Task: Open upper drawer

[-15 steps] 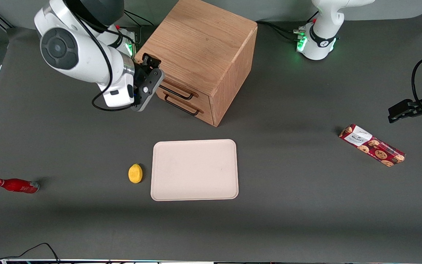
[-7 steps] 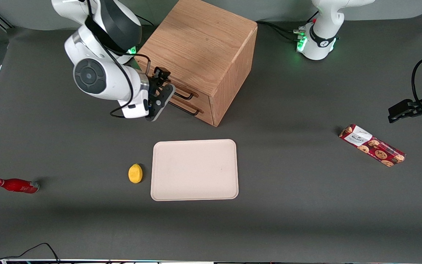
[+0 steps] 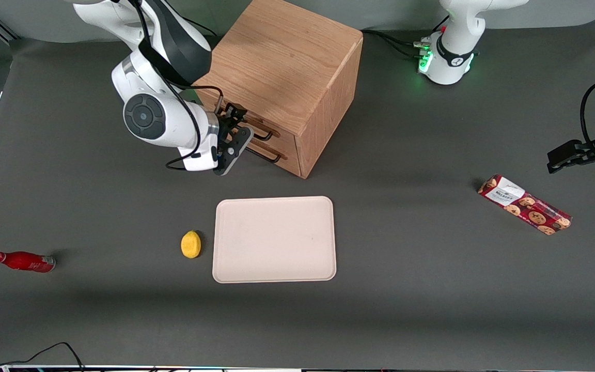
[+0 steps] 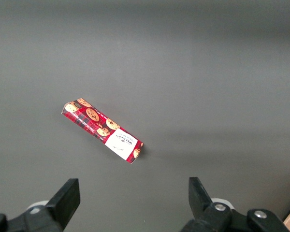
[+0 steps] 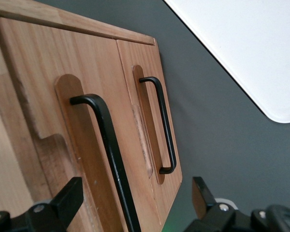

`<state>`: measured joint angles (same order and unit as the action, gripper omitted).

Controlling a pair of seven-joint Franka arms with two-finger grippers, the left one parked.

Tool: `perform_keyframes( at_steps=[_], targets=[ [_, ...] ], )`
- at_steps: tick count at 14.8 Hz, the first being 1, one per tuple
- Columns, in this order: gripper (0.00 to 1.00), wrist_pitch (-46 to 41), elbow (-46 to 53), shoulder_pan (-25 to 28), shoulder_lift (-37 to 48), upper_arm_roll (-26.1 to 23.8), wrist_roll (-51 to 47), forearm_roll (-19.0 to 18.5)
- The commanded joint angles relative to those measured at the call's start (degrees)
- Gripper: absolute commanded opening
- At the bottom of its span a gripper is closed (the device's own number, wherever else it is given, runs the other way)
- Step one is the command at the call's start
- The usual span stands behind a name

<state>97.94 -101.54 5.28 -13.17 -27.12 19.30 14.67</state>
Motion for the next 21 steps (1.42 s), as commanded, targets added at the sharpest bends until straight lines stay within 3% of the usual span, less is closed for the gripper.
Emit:
perform_keyframes(
  at_steps=[1, 21],
  targets=[
    [1.00, 1.73, -2.69, -0.09, 1.74, -0.48, 1.53, 1.23],
    [1.00, 8.76, -6.83, -0.88, 2.18, 0.14, 7.95, 0.80]
  ],
)
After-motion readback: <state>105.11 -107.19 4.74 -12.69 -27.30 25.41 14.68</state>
